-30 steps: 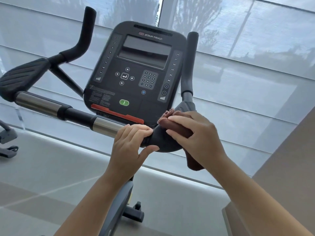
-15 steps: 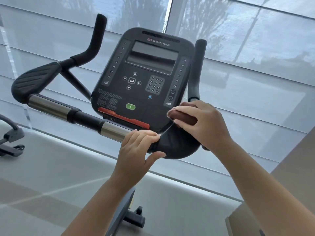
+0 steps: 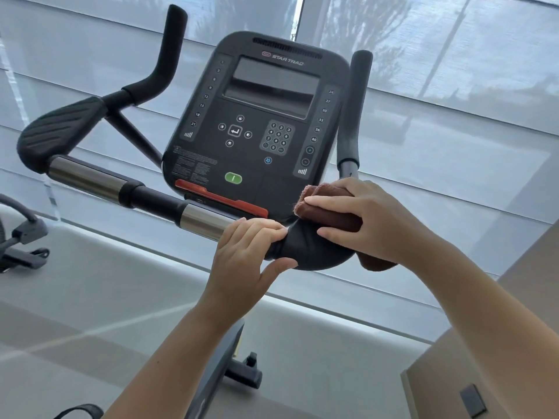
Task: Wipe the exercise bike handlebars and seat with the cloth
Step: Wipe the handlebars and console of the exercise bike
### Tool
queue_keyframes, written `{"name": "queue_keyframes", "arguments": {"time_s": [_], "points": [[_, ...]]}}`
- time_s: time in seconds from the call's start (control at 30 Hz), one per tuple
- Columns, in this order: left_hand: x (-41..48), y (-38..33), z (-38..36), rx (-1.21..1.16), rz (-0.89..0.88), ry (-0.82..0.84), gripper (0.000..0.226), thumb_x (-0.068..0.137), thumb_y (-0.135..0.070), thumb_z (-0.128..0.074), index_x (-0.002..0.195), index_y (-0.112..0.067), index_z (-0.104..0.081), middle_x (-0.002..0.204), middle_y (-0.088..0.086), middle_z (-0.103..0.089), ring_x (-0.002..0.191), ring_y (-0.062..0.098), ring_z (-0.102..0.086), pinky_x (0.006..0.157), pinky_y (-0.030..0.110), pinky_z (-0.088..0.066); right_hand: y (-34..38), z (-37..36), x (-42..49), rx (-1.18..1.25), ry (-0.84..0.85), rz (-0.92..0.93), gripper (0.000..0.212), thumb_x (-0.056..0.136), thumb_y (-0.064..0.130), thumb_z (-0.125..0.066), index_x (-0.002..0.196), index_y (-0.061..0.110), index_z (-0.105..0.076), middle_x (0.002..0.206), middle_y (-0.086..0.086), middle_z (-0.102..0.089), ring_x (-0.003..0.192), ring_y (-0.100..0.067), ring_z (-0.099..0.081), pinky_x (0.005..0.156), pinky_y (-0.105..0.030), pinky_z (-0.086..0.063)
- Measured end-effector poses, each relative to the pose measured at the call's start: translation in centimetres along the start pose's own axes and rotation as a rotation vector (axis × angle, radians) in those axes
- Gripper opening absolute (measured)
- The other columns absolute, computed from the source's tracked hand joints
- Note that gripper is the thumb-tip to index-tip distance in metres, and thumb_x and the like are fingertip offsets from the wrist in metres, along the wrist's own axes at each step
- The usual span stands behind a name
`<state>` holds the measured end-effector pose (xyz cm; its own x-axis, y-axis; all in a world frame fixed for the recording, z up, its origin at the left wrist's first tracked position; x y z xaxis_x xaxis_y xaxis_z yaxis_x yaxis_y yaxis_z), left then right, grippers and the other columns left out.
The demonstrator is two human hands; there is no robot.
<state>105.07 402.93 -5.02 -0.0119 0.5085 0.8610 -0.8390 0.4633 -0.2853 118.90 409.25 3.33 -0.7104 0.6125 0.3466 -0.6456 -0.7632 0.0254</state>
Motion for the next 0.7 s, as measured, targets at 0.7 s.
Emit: {"name": "queue_keyframes", "arguments": {"time_s": [0.7], "points": [[0.0,-0.5,0.4,0.014,0.003,0.050,0.048,0.086,-0.046,-0.047,0.094,-0.001,-0.066,0.098,0.010,-0.068,0.097,0.028,-0.061,0.093,0.033,-0.036,4.4,-1.3,-4.6,0.032,-0.238,0.123,0.027,0.074,0.025,-0.066,0.101,0.020,-0.071,0.086,-0.013,-0.058,0.070,-0.030,-0.056,0.059,-0.034,-0.052]]}}
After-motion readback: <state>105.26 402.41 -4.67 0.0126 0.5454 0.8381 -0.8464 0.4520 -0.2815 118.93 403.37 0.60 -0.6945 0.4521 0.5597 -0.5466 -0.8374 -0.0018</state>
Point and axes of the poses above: each hand's wrist, its own x-axis towards the middle knuckle, its own z-axis out of the back of the hand, y = z × x, the point moved 6 cm from there along x, towards the middle knuckle
